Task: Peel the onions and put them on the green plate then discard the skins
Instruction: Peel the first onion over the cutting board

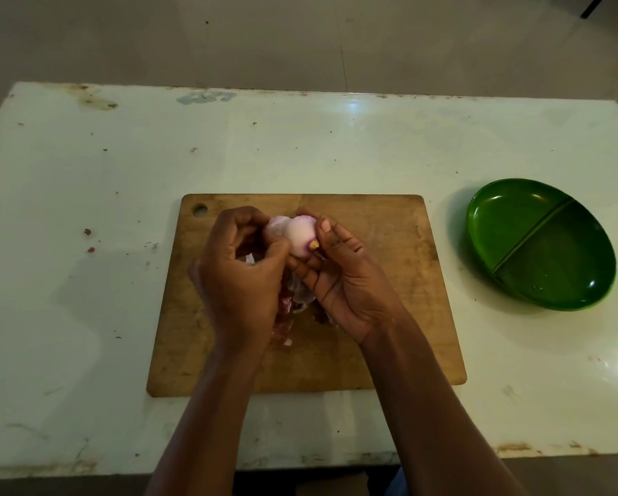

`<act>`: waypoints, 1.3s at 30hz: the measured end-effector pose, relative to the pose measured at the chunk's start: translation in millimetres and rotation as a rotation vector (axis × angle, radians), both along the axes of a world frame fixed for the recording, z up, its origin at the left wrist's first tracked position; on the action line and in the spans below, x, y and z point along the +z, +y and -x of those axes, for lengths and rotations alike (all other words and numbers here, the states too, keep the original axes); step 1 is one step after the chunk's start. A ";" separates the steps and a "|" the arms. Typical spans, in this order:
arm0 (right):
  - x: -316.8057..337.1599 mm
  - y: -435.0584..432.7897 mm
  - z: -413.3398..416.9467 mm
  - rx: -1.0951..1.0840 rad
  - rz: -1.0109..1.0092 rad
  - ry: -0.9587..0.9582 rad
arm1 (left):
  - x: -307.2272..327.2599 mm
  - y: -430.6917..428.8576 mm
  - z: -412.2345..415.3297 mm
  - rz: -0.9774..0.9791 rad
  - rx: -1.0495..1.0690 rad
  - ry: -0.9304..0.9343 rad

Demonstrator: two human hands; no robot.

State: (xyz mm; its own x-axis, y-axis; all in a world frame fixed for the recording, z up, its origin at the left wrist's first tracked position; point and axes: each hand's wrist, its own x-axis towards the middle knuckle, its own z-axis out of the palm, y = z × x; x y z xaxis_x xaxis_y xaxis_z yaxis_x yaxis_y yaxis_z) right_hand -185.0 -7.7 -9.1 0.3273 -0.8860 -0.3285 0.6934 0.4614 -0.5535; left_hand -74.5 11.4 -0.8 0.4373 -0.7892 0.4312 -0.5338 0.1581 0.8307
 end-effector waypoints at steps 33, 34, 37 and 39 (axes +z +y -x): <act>0.4 -6.1 1.2 -0.122 -0.242 -0.102 | -3.9 -4.0 5.0 -0.126 -0.160 0.123; 0.0 -6.5 0.9 -0.131 -0.250 -0.088 | -3.7 -3.8 5.3 -0.120 -0.180 0.104; -2.6 -6.5 -0.5 -0.142 -0.254 -0.050 | -0.1 -2.3 6.5 -0.136 -0.253 0.091; -4.5 -6.7 0.3 -0.139 -0.244 -0.018 | 1.4 -2.0 7.2 -0.160 -0.276 0.108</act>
